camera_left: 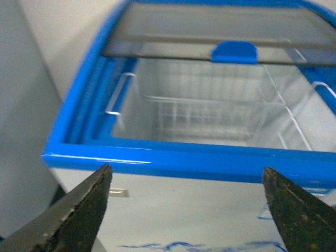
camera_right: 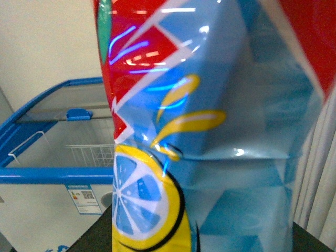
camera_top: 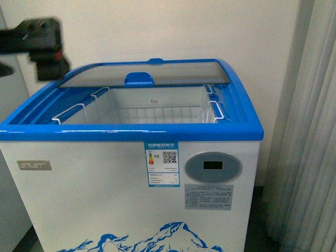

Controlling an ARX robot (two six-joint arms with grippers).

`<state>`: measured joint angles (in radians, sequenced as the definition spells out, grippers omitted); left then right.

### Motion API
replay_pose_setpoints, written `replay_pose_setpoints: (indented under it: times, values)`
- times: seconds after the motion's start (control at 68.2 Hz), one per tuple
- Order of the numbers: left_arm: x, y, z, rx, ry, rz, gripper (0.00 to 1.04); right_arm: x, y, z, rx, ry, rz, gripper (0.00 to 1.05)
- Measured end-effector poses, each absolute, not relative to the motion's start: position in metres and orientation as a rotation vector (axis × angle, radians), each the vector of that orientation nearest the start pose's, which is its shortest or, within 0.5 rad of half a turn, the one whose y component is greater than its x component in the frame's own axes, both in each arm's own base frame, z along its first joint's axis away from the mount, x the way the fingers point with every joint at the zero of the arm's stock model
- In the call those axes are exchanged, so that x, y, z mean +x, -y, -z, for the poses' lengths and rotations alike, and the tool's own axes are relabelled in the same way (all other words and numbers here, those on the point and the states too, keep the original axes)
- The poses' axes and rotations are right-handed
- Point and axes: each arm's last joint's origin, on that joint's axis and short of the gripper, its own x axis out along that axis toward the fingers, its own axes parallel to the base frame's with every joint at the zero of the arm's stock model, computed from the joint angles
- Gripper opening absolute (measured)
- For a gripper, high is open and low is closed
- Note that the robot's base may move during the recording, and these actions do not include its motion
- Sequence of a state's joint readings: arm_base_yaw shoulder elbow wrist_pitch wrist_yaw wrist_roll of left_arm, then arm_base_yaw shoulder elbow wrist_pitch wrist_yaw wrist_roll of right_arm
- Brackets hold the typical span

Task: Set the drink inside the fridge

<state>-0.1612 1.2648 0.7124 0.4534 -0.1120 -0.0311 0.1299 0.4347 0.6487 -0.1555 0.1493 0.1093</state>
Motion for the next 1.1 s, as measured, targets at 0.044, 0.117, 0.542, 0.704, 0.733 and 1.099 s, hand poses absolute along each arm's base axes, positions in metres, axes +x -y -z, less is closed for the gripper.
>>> replay_pose_setpoints:
  times: [0.044,0.117,0.542,0.704,0.733,1.099]
  values:
    - [0.252,0.030,-0.263,-0.020,-0.040,0.026,0.74,0.103,-0.009,-0.331,0.117,0.059,0.015,0.41]
    - [0.213,0.017,-0.249,-0.022,0.016,-0.003,0.63,0.103,-0.009,-0.331,0.117,0.059,0.015,0.41]
    - [0.158,0.001,-0.197,-0.009,0.003,0.004,0.03,0.259,-0.028,-0.349,-0.911,-0.375,-0.350,0.40]
    - [0.149,0.001,-0.189,-0.009,-0.004,0.004,0.03,0.332,-0.060,-0.337,-1.171,-0.385,-0.429,0.40]
    - [0.148,0.001,-0.189,-0.009,-0.004,0.004,0.03,0.342,-0.066,-0.336,-1.196,-0.381,-0.434,0.40]
    - [0.132,0.000,-0.179,-0.008,-0.004,0.004,0.03,0.431,-0.142,-0.292,-1.335,-0.341,-0.504,0.40]
